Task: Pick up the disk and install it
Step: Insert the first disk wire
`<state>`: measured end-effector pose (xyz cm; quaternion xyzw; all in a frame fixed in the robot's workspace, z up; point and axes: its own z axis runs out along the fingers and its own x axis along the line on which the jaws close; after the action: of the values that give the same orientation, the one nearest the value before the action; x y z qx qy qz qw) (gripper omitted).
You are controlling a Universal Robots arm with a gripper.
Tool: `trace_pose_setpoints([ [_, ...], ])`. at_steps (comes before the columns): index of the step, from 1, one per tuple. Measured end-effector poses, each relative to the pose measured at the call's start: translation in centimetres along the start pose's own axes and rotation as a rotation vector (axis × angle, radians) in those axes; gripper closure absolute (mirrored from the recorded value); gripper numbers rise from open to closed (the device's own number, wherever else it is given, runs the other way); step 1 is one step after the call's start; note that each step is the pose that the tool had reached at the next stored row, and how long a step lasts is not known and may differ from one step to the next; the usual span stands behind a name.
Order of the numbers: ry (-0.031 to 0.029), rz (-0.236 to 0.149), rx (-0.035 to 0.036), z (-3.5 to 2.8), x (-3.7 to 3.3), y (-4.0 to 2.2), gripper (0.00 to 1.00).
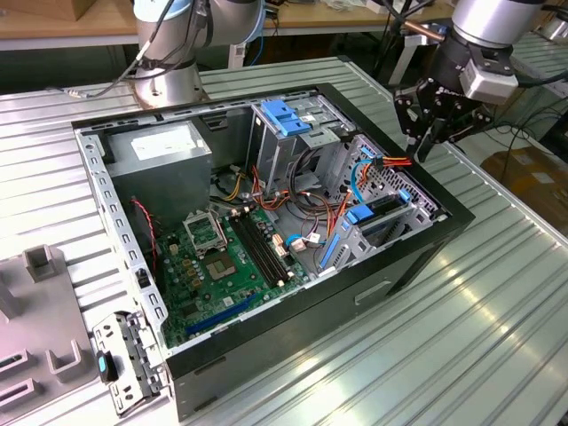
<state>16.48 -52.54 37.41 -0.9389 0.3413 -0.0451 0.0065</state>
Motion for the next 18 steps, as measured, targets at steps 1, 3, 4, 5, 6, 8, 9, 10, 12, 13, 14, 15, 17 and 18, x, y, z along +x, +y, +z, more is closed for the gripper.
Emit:
trace_pose_setpoints([
  [1, 0.0019, 0.000, -0.0024, 0.05, -0.02, -0.03, 0.75],
  [3, 0.0029, 0.000, -0.0036, 0.12, -0.08, -0.13, 0.75],
  [4, 0.0029, 0.000, -0.0035, 0.17, -0.11, -0.16, 0.75],
  [5, 0.0029, 0.000, -0.0036, 0.20, -0.12, -0.17, 0.75],
  [6, 0.0030, -0.001, -0.0037, 0.24, -0.13, -0.18, 0.75],
  [8, 0.0031, -0.001, -0.0037, 0.36, -0.13, -0.19, 0.75],
  [9, 0.0031, -0.002, -0.0037, 0.44, -0.13, -0.21, 0.75],
  [10, 0.0030, -0.002, -0.0036, 0.50, -0.13, -0.22, 0.75],
  [12, 0.0030, -0.004, -0.0036, 0.68, -0.13, -0.23, 0.75],
  [13, 0.0029, -0.010, -0.0032, 0.75, -0.12, -0.24, 0.75],
  [14, 0.0026, -0.020, -0.0026, 0.78, -0.11, -0.24, 0.75],
  [15, 0.0021, -0.032, -0.0016, 0.81, -0.09, -0.27, 0.75],
  [17, 0.0018, -0.037, -0.0011, 0.83, -0.07, -0.28, 0.75],
  [18, 0.0018, -0.037, -0.0011, 0.83, -0.06, -0.29, 0.75],
])
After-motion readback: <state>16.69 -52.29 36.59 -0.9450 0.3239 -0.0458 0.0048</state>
